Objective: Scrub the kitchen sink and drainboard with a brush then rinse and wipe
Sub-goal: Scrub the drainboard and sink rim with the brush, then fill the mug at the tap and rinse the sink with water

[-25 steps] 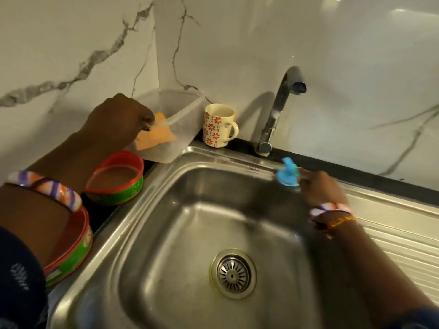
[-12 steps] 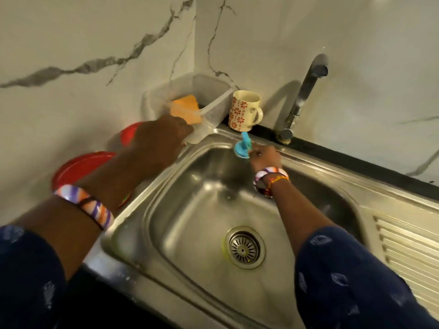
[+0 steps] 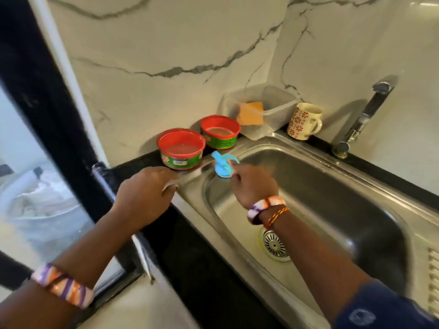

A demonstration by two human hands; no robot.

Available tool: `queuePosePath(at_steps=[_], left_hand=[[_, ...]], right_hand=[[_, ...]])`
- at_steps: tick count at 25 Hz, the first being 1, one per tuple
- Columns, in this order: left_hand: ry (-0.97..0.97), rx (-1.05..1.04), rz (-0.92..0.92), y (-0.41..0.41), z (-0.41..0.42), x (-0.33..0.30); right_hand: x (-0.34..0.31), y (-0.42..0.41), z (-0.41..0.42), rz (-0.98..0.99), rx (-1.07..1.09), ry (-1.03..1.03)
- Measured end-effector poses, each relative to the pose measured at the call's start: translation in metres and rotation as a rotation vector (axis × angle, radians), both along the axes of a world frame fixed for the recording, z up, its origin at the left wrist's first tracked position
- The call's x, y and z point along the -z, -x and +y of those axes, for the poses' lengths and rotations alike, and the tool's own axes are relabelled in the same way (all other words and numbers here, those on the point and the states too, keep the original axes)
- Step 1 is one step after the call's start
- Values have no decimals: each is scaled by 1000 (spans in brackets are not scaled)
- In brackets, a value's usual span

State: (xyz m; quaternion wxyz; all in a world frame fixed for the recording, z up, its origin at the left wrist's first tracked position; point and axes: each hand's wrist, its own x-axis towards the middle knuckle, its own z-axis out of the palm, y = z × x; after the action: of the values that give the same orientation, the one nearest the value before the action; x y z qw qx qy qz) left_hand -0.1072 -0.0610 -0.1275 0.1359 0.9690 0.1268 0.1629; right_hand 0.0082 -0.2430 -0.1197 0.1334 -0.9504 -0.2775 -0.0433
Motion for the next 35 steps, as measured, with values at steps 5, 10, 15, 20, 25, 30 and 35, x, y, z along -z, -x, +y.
queuePosePath(at_steps=[5, 10, 15, 20, 25, 30, 35], left_hand=[[104, -149, -46, 68, -6, 20], [93, -26, 93, 102, -15, 37], [-51, 60, 207, 98, -5, 15], [-156, 140, 273, 74, -15, -23], [-179, 360, 226, 27, -69, -66], [-208, 616, 179, -30, -132, -95], [-238, 759, 208, -110, -162, -109]], right_hand=[[0, 87, 47, -340, -280, -8], [18, 85, 111, -286, -395, 180], [17, 80, 118, -145, -369, 265], [-13, 85, 53, -139, -336, 213], [-55, 77, -37, -59, -213, 164], [-77, 54, -103, 1, -38, 180], [-92, 4, -133, 37, 126, 123]])
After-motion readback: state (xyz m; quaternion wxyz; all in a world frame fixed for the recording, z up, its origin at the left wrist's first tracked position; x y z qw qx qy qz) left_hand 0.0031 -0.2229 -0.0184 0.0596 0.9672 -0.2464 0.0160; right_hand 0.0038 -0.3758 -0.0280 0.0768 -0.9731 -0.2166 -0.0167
